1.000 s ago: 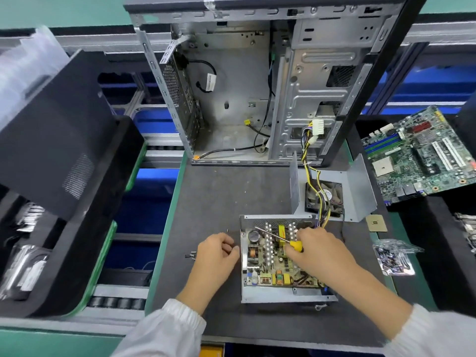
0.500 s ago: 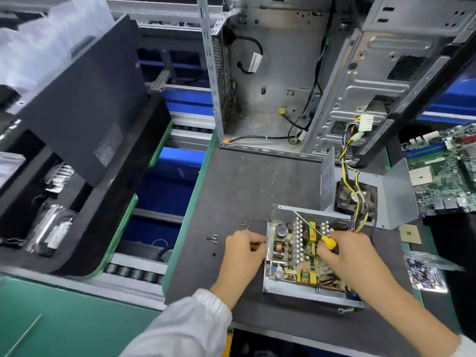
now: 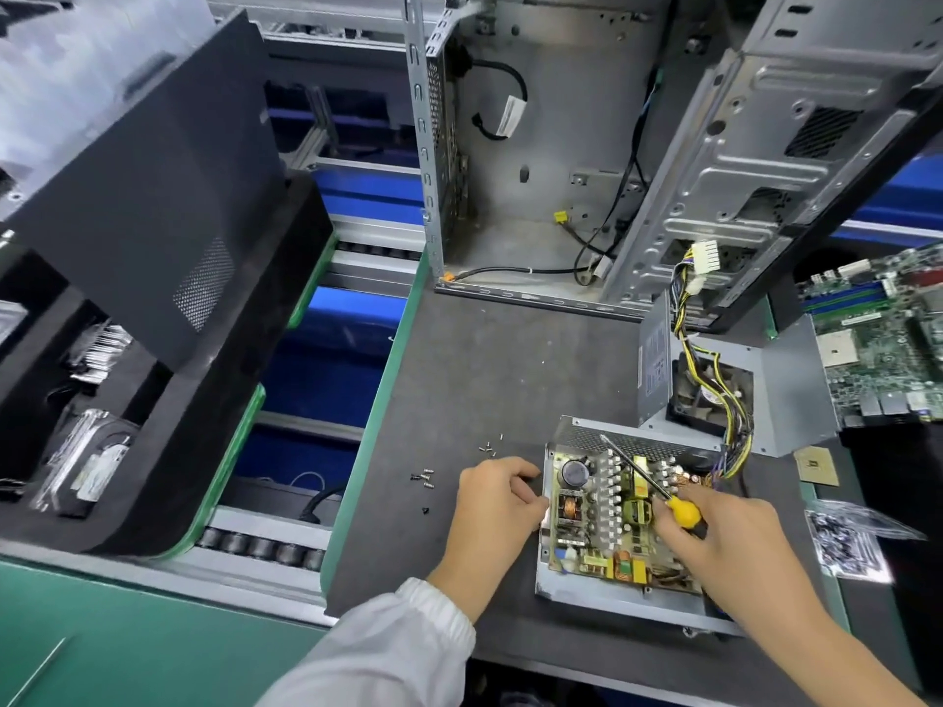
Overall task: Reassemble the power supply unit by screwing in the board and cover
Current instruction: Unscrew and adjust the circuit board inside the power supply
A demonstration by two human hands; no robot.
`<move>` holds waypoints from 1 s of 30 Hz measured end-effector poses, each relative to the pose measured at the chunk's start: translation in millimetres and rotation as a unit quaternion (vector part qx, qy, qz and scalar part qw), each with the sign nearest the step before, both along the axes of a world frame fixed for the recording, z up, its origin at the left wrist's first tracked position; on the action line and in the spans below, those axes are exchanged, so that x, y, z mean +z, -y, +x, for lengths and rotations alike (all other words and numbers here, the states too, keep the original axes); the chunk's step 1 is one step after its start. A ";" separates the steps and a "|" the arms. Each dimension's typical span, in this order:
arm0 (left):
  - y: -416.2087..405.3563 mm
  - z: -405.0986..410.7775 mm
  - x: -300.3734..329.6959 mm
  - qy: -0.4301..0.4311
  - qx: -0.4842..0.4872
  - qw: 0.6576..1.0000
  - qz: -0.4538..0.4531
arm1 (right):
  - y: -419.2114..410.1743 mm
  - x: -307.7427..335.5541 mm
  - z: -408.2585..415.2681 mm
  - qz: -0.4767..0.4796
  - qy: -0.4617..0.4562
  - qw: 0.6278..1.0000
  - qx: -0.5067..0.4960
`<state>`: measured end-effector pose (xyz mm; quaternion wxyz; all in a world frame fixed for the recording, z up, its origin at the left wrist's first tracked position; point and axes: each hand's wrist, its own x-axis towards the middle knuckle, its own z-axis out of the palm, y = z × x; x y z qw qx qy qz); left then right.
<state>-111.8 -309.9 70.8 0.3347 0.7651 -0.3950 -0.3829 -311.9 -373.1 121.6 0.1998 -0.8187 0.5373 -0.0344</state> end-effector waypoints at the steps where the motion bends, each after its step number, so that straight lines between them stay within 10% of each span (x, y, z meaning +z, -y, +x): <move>1: -0.4 0.4 -0.3 -0.004 -0.002 1.000 0.003 | -1.9 -0.1 -0.5 -0.005 0.000 1.000 0.000; 30: -0.1 6.7 -10.0 -0.112 0.010 0.993 0.027 | 6.1 -7.0 10.1 0.008 0.031 0.999 -0.030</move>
